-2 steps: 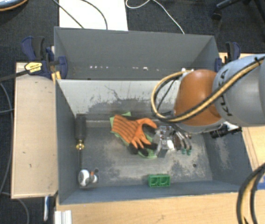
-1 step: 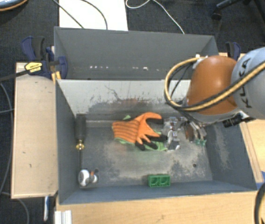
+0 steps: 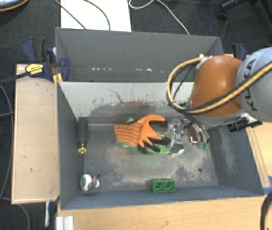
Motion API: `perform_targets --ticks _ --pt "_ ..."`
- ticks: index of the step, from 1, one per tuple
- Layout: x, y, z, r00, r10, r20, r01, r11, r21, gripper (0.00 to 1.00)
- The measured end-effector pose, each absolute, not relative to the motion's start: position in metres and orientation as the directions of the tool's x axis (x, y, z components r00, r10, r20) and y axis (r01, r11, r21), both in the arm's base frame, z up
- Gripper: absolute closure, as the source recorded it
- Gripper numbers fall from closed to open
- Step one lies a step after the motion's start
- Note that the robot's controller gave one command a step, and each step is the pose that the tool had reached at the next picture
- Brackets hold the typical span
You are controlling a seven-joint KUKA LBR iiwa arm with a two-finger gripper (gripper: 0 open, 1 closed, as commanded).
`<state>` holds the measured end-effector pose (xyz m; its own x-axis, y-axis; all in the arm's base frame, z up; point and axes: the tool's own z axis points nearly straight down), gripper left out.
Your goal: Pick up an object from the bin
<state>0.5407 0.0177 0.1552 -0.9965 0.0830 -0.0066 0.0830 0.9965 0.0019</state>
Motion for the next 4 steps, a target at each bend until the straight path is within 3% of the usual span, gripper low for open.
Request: perform_targets --ticks 1,2,3,4 --pt "0.557 0.004 0.236 -0.997 0.069 -0.02 0.069 0.998 0.002 1.0" --pt "0.539 0.02 0.261 -0.998 0.06 -0.013 0.06 0.998 0.003 1.0" --pt "0.575 0.066 0.163 -0.998 0.062 -0.026 0.062 0.998 0.004 1.0" --pt "0.582 0.075 0.138 -0.995 0.103 -0.014 0.103 0.995 0.003 1.0"
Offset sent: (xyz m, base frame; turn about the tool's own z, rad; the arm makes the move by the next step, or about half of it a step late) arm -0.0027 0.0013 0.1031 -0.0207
